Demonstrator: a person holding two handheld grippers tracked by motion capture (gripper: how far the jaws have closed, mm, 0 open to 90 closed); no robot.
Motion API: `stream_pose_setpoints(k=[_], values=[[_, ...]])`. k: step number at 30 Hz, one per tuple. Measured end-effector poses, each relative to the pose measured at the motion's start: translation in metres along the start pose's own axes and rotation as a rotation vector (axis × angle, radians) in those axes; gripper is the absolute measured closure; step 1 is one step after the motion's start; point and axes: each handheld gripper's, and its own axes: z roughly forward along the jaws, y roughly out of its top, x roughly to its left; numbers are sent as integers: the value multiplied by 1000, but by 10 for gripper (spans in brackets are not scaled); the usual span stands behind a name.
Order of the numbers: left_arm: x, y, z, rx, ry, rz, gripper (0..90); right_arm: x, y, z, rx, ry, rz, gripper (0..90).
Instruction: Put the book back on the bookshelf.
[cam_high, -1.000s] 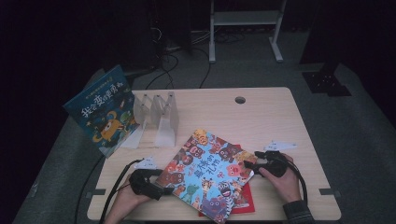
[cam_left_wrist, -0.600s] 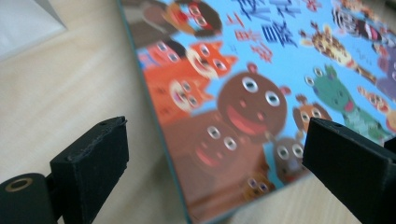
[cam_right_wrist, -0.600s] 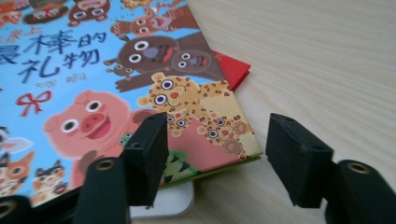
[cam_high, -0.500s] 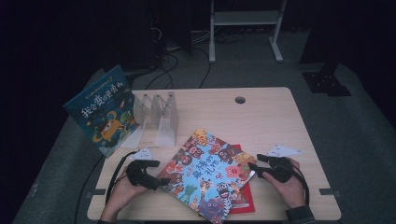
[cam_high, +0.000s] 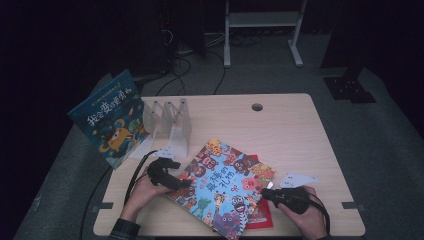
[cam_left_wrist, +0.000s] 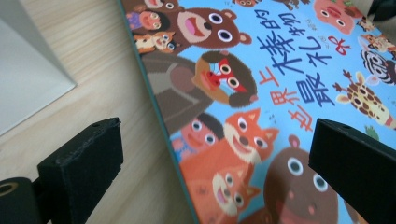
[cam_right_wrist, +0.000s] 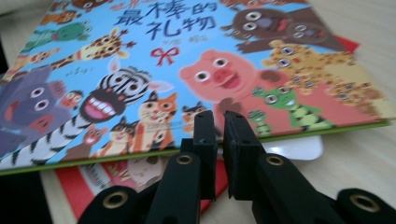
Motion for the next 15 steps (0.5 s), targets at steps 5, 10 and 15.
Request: stream_pose_setpoints(k=[5, 10, 15], values=[[2, 0, 9, 14, -32, -8, 16, 2, 0, 3, 10, 21, -7, 845], [2, -1, 20, 59, -75, -12, 4, 3, 0, 3, 12, 20, -11, 850], [-1, -1, 26, 85, -128, -32, 4, 3, -1, 3, 13, 20, -15, 863]])
